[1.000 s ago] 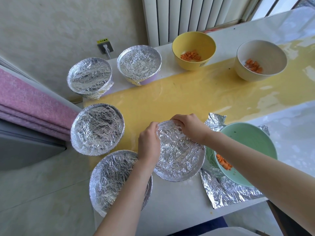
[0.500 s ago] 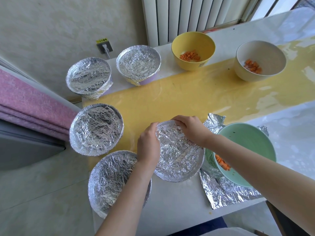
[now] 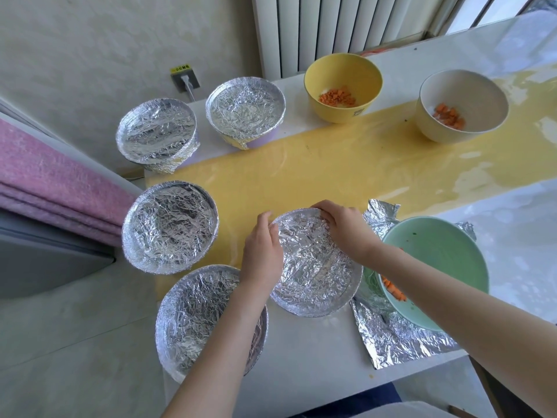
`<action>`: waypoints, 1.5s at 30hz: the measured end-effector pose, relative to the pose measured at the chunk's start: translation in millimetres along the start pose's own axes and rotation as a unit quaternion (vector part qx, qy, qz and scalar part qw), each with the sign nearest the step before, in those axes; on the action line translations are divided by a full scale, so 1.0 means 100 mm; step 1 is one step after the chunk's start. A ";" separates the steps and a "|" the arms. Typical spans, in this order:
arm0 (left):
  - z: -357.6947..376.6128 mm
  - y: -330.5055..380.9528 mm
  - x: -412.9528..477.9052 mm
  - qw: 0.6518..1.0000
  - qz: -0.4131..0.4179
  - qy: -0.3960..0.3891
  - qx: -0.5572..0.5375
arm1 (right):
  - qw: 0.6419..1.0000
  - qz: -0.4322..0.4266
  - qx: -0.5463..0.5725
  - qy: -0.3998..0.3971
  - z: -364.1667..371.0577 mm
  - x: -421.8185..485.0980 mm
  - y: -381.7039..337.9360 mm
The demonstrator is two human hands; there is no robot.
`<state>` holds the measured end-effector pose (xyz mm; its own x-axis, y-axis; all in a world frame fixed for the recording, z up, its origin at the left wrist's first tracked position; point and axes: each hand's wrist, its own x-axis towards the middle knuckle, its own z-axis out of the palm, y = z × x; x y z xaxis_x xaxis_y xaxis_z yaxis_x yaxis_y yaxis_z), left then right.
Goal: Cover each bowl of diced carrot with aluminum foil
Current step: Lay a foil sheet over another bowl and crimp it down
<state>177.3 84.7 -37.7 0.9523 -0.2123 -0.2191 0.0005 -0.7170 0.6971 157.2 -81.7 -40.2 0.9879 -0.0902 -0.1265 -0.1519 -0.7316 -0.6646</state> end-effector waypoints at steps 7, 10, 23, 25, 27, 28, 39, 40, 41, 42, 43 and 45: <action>0.00 -0.03 0.08 0.999 0.026 0.021 0.014 | 0.998 -0.041 -0.030 -0.033 -0.04 0.07 -0.06; -0.01 -0.02 0.07 0.999 0.029 0.022 0.017 | 0.997 -0.063 -0.021 -0.041 -0.01 0.14 -0.10; 0.02 -0.02 0.05 0.998 0.025 0.053 0.024 | 0.999 -0.034 -0.007 -0.038 -0.04 0.19 -0.05; 0.02 -0.02 0.04 0.998 0.024 0.060 0.025 | 0.999 -0.028 0.000 -0.032 -0.05 0.16 -0.01; 0.03 -0.03 0.05 0.997 0.029 0.058 0.035 | 1.000 -0.025 0.003 -0.019 -0.05 0.13 0.01; 0.02 -0.03 0.05 0.997 0.032 0.058 0.036 | 1.000 -0.024 0.002 -0.015 -0.05 0.13 0.01; -0.02 -0.06 0.13 0.989 -0.007 0.144 -0.025 | 0.995 0.062 0.072 0.022 -0.15 0.15 -0.09; -0.04 -0.05 0.16 0.986 -0.018 0.160 -0.030 | 0.994 0.073 0.076 0.034 -0.16 0.15 -0.09; -0.07 -0.05 0.21 0.983 -0.029 0.177 -0.032 | 0.993 0.083 0.079 0.040 -0.17 0.15 -0.10; -0.09 -0.04 0.26 0.980 -0.040 0.194 -0.035 | 0.991 0.093 0.082 0.042 -0.18 0.16 -0.10; -0.12 -0.04 0.32 0.976 -0.049 0.209 -0.041 | 0.990 0.100 0.087 0.042 -0.17 0.16 -0.11; -0.16 -0.02 0.42 0.968 -0.065 0.236 -0.056 | 0.988 0.108 0.099 0.042 -0.15 0.18 -0.15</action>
<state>222.7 87.7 -36.8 0.9752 0.2211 0.0067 0.1386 -0.6345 0.7604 177.9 -82.9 -21.2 0.9297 -0.2915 -0.2253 -0.3548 -0.5437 -0.7606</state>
